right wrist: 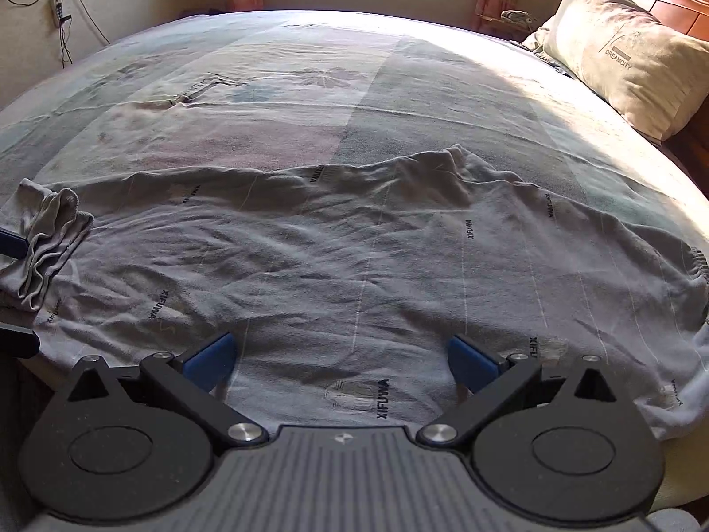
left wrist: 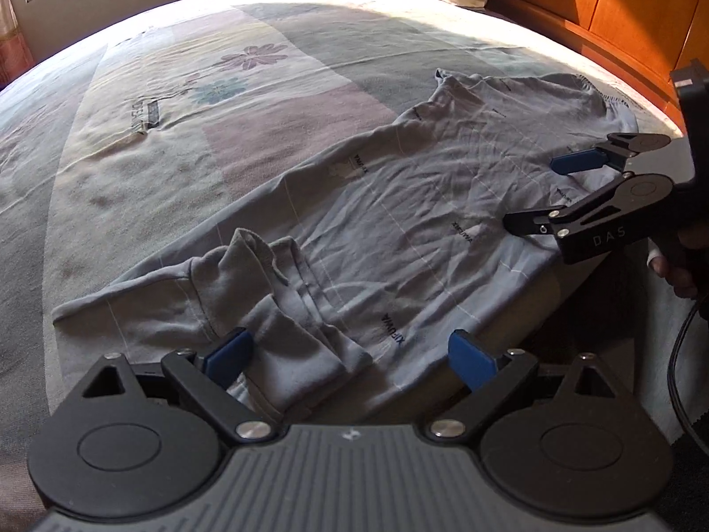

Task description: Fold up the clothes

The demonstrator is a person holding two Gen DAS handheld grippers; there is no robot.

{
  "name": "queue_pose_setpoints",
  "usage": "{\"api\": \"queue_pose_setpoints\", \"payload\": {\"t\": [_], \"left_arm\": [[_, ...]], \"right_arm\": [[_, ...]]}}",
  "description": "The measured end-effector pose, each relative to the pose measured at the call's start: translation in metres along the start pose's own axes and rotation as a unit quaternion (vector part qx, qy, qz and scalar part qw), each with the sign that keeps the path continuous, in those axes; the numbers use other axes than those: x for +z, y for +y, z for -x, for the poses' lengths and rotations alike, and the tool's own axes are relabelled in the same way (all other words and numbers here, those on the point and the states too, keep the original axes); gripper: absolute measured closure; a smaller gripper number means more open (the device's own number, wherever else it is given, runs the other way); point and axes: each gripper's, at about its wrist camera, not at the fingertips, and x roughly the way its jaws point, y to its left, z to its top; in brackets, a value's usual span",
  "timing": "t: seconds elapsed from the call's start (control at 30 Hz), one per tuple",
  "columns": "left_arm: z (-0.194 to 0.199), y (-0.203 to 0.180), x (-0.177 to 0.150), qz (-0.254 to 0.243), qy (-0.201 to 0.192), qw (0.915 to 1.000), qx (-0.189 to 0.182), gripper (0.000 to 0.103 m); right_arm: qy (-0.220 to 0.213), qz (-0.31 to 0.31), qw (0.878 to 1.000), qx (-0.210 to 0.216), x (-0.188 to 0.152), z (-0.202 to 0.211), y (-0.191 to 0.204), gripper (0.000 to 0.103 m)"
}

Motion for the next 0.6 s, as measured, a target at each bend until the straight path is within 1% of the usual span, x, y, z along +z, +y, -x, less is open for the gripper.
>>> {"api": "queue_pose_setpoints", "payload": {"t": [0.13, 0.27, 0.37, 0.43, 0.6], "left_arm": [[0.012, -0.004, -0.004, 0.0, -0.001, 1.0, 0.002, 0.005], [0.029, -0.008, 0.001, -0.008, -0.014, 0.9998, 0.014, 0.005], [0.031, -0.014, 0.009, -0.016, -0.019, 0.9995, 0.019, 0.005], [0.029, -0.022, 0.013, -0.022, -0.019, 0.9994, 0.019, 0.005], [0.029, -0.043, 0.02, -0.035, -0.027, 0.999, 0.006, 0.005]], "right_arm": [[-0.002, 0.001, 1.0, 0.0, 0.0, 0.0, 0.0, 0.0], [-0.022, 0.001, 1.0, 0.005, -0.004, 0.001, -0.001, 0.0], [-0.056, 0.001, 0.998, 0.007, -0.013, 0.002, -0.002, 0.0], [-0.057, 0.008, 0.998, 0.009, -0.014, 0.004, -0.002, 0.0], [-0.046, -0.05, 0.996, 0.054, -0.01, 0.021, -0.03, 0.0]]}}
